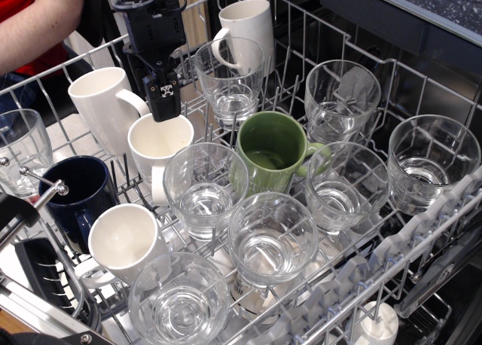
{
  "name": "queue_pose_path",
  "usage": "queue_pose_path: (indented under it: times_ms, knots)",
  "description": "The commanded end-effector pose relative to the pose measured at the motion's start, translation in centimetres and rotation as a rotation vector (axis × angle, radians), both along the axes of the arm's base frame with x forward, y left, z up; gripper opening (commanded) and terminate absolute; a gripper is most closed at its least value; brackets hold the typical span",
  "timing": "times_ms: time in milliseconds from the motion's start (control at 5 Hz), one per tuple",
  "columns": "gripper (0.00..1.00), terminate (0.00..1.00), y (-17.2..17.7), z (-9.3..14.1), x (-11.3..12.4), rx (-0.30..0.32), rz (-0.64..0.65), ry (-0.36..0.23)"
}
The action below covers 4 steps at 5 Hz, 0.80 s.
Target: Pick up any cup
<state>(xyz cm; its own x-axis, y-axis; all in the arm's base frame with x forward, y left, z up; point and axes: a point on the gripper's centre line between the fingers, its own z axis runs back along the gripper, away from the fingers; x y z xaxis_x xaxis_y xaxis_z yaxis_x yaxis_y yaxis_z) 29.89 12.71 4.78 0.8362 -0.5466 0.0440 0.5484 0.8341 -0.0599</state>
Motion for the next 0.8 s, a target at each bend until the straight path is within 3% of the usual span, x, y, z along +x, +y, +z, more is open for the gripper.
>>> queue_pose_path:
  times_ms: [0, 200, 600]
  knots:
    - [1.00, 0.00, 0.0, 0.0, 0.0, 0.000, 0.000, 0.000]
    - [1.00, 0.00, -0.3, -1.8, 0.2, 0.010, -0.001, -0.061]
    - [1.00, 0.00, -0.8, -5.0, 0.4, 0.023, 0.029, -0.105]
